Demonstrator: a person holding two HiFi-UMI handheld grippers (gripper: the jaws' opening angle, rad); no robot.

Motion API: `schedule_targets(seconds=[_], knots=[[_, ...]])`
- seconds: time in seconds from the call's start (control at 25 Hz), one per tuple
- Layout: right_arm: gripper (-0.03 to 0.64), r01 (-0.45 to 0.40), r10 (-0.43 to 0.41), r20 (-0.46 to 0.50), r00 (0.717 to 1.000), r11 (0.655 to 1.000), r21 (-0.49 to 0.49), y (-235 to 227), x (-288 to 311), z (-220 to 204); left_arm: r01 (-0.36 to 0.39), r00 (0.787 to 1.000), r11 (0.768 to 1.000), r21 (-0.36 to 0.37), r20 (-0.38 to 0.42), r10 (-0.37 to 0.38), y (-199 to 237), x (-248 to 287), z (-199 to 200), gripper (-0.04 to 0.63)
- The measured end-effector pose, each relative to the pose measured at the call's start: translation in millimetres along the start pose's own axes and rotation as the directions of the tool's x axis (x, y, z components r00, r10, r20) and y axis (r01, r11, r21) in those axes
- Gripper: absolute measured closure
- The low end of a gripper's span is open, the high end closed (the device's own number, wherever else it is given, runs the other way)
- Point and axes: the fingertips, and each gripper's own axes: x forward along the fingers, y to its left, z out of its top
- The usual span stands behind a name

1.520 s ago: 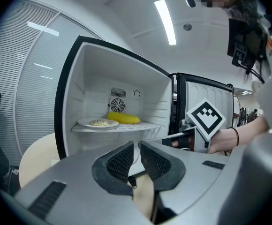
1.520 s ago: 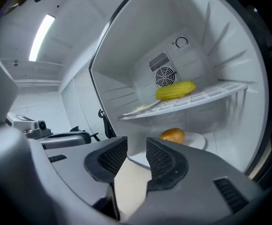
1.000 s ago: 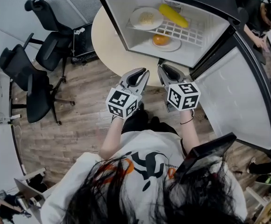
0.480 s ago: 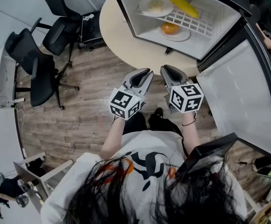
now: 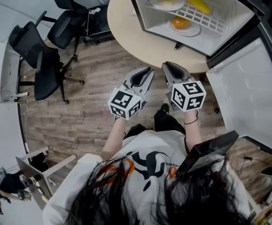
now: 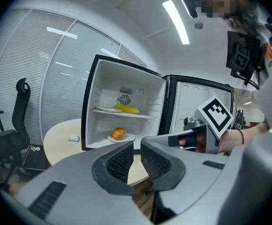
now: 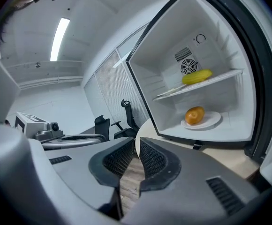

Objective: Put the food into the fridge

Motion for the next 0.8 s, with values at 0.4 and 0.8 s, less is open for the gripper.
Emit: schedule_targets(seconds=[0.4,0.8], knots=[[0.568,-0.005,0.005,-0.024,1.0,1.0,-0.019,57.1,-1.1,-26.2,0.007,0.999,1.0,0.0,0.037,-0.007,4.2,-59.4,-5.3,0.555],[0.568,0.023,-0.023,-0.003,1.0,0.999,-0.03,134.1,-27.9,-62.0,0.039,0.997,0.999,0.026,0.058,-0.041,-9.2,-141.1,-21.6,0.555]])
